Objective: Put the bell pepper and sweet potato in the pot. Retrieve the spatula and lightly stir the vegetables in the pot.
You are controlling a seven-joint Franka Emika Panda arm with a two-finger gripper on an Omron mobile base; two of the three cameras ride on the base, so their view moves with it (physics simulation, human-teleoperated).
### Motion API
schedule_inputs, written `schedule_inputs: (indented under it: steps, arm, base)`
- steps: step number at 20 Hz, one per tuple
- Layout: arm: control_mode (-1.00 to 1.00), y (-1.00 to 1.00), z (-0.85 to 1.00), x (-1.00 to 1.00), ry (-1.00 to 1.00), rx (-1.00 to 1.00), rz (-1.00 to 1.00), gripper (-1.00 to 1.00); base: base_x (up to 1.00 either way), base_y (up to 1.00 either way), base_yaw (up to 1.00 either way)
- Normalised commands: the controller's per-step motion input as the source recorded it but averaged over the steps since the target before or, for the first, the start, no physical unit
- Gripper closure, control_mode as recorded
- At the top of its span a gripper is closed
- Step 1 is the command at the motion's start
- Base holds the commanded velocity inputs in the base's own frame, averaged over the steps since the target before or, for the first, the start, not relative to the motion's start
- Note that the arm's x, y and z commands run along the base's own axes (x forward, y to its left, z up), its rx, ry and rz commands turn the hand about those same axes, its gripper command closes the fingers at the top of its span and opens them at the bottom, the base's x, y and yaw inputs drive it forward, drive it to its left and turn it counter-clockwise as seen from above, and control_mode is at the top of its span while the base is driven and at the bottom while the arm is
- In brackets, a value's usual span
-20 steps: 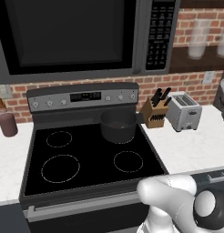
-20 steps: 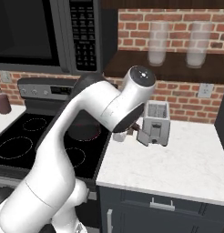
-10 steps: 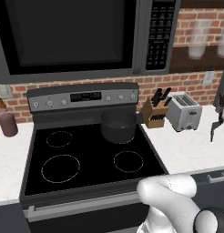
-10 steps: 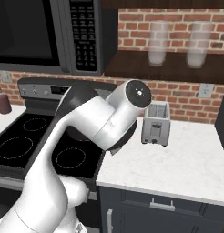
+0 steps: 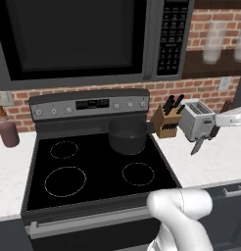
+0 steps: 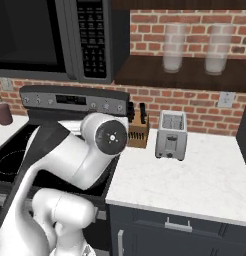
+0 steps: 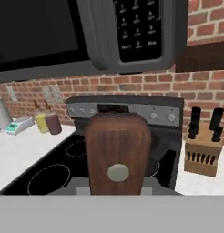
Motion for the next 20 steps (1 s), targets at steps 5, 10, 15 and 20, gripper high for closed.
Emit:
schedule_inputs:
  steps: [5, 10, 15, 20]
  arm:
    - [-1.0, 0.68, 0.0, 0.11, -0.17, 0.18, -0.28, 1.0]
    - [-1.0, 0.65, 0.0, 0.2, -0.2, 0.12, -0.25, 1.0]
    - [-1.0, 0.54, 0.0, 0.25, -0.1, 0.07, -0.22, 1.0]
    - [-1.0, 0.5, -0.06, 0.15, -0.01, 0.03, -0.16, 1.0]
  base:
    - [0.0, 0.0, 0.0]
    - [0.0, 0.0, 0.0]
    - [0.0, 0.0, 0.0]
    - [0.0, 0.0, 0.0]
